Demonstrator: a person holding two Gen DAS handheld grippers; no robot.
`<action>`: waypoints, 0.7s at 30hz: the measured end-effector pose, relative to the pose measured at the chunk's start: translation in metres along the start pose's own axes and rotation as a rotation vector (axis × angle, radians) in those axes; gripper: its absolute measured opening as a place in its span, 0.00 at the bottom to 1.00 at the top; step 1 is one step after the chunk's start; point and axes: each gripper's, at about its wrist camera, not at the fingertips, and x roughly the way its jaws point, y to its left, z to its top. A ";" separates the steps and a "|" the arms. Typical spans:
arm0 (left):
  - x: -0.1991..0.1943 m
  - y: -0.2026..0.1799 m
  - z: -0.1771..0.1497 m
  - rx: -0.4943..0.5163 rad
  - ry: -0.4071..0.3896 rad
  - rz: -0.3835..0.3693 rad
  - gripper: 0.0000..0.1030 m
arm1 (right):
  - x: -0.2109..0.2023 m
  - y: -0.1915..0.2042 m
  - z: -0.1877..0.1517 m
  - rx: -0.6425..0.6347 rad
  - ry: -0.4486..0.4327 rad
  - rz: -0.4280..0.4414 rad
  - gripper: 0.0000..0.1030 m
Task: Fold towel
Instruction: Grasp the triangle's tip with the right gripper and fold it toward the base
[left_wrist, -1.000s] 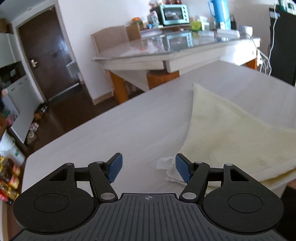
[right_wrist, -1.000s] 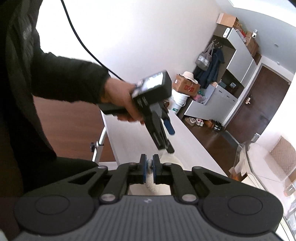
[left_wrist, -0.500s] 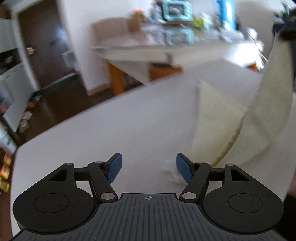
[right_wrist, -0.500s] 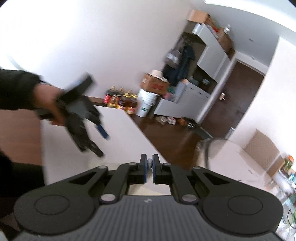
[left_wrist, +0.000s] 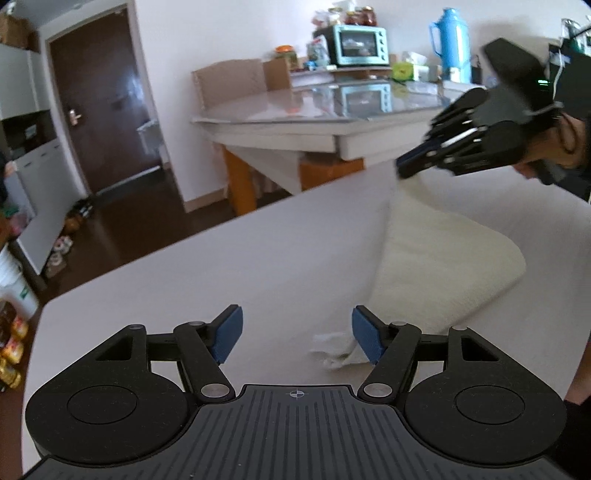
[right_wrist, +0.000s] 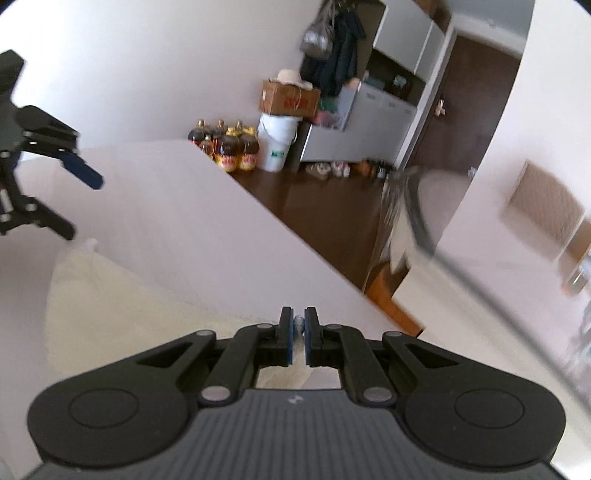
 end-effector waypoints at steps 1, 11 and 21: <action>0.002 -0.001 -0.001 -0.002 0.004 0.000 0.69 | 0.003 -0.002 -0.003 0.005 0.010 0.000 0.08; 0.002 -0.006 -0.001 -0.004 0.010 0.014 0.70 | -0.026 -0.006 -0.009 0.092 -0.072 -0.034 0.16; 0.025 0.007 0.002 0.017 0.052 0.067 0.76 | -0.039 0.027 -0.038 0.118 0.023 -0.021 0.16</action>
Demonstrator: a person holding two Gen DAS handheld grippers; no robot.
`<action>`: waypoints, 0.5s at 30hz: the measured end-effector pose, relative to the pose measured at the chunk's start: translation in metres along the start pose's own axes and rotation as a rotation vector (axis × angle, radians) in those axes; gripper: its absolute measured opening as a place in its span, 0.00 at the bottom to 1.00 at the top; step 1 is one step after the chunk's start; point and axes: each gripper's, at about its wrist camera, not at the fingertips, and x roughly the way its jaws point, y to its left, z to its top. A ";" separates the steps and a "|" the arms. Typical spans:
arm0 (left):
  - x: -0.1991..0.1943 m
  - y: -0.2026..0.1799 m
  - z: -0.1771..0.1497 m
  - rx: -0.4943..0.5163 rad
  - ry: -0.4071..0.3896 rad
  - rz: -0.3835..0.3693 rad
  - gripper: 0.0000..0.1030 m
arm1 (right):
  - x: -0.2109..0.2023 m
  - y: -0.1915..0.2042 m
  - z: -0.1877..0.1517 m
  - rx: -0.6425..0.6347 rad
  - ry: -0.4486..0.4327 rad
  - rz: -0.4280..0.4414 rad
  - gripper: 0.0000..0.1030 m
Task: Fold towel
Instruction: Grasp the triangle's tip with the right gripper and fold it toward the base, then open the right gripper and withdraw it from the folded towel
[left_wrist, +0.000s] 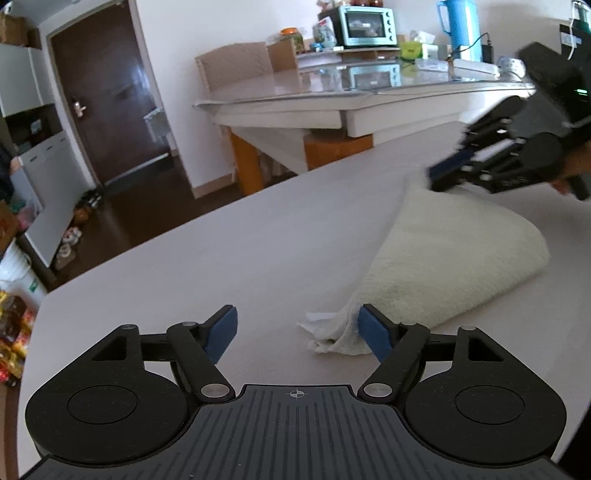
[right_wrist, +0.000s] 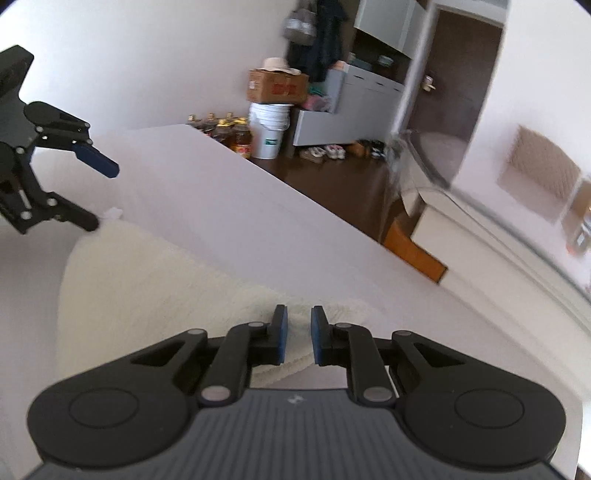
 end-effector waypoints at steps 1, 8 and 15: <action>0.003 0.002 0.002 0.001 0.002 0.007 0.76 | -0.004 0.003 -0.002 0.015 0.003 -0.011 0.16; 0.030 0.017 0.020 -0.003 0.007 0.037 0.76 | -0.036 0.038 -0.019 0.109 0.006 -0.091 0.16; 0.009 0.017 0.013 -0.048 0.002 0.055 0.85 | -0.048 0.028 -0.013 0.239 -0.018 -0.089 0.32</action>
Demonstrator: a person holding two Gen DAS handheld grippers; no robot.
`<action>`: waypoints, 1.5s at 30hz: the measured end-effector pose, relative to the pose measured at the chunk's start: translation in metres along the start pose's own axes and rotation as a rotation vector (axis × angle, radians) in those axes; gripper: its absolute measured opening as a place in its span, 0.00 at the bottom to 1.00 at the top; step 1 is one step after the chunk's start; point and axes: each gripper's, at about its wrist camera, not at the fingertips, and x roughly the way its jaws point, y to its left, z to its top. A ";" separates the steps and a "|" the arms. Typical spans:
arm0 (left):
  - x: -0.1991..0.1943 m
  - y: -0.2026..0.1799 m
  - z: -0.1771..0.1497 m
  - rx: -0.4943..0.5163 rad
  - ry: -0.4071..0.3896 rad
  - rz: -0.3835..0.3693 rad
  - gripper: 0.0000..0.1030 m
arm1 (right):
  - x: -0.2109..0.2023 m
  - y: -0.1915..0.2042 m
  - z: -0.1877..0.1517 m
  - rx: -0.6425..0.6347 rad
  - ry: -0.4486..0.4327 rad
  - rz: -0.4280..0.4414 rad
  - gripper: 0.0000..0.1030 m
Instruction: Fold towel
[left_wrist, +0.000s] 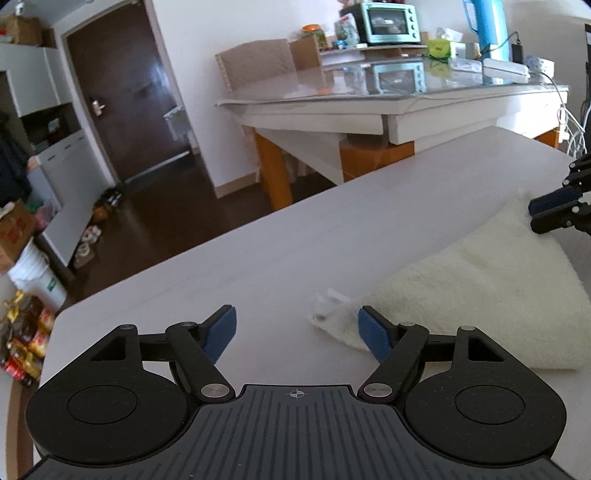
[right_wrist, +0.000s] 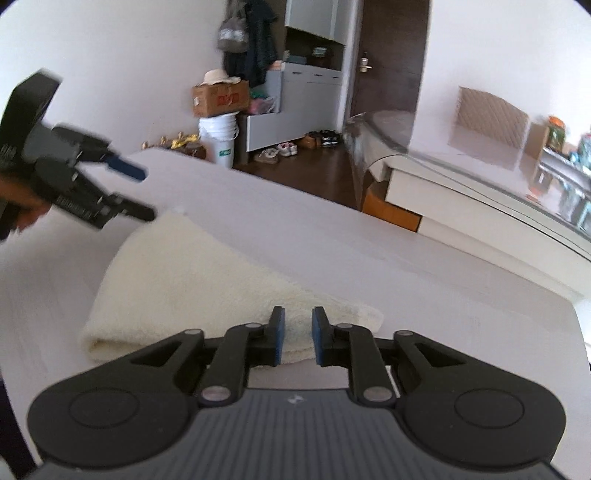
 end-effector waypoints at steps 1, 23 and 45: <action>-0.006 0.000 -0.003 -0.016 -0.003 -0.002 0.90 | -0.001 0.000 0.000 0.015 -0.002 -0.003 0.45; -0.131 -0.070 -0.068 -0.143 0.004 -0.029 1.00 | -0.115 0.070 -0.046 0.304 -0.035 -0.090 1.00; -0.188 -0.096 -0.085 -0.191 -0.049 0.037 1.00 | -0.155 0.106 -0.064 0.304 -0.076 -0.118 1.00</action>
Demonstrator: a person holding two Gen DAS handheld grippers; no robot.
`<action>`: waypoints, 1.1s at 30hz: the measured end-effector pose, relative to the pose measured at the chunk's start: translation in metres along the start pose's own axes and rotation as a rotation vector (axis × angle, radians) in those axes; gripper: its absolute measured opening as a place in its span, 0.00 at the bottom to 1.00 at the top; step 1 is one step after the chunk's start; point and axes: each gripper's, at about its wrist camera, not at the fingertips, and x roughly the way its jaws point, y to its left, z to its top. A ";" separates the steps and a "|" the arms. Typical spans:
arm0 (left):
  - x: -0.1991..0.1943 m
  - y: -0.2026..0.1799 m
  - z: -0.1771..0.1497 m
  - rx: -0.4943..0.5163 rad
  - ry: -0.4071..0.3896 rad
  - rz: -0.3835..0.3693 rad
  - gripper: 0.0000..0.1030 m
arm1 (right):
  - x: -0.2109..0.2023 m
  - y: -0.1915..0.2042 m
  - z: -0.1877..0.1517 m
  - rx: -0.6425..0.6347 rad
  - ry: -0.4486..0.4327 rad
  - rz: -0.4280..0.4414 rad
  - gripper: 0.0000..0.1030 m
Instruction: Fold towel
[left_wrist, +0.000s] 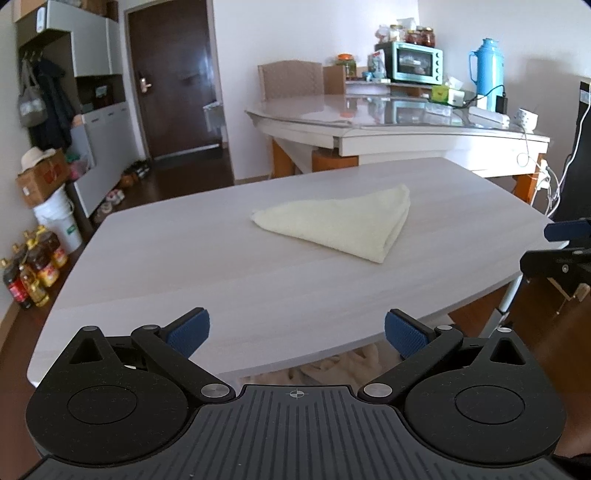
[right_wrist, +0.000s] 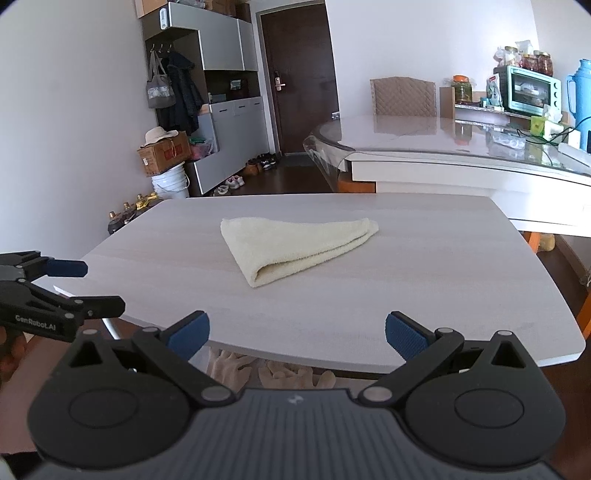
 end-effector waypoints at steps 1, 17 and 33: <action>0.000 0.000 0.000 -0.002 -0.002 -0.001 1.00 | 0.000 0.001 0.000 0.000 -0.001 -0.001 1.00; 0.003 0.001 -0.009 -0.034 -0.009 0.009 1.00 | 0.003 0.003 -0.012 -0.006 0.003 -0.004 1.00; 0.004 -0.001 -0.012 -0.026 -0.003 0.004 1.00 | 0.002 0.002 -0.017 0.002 0.014 -0.012 1.00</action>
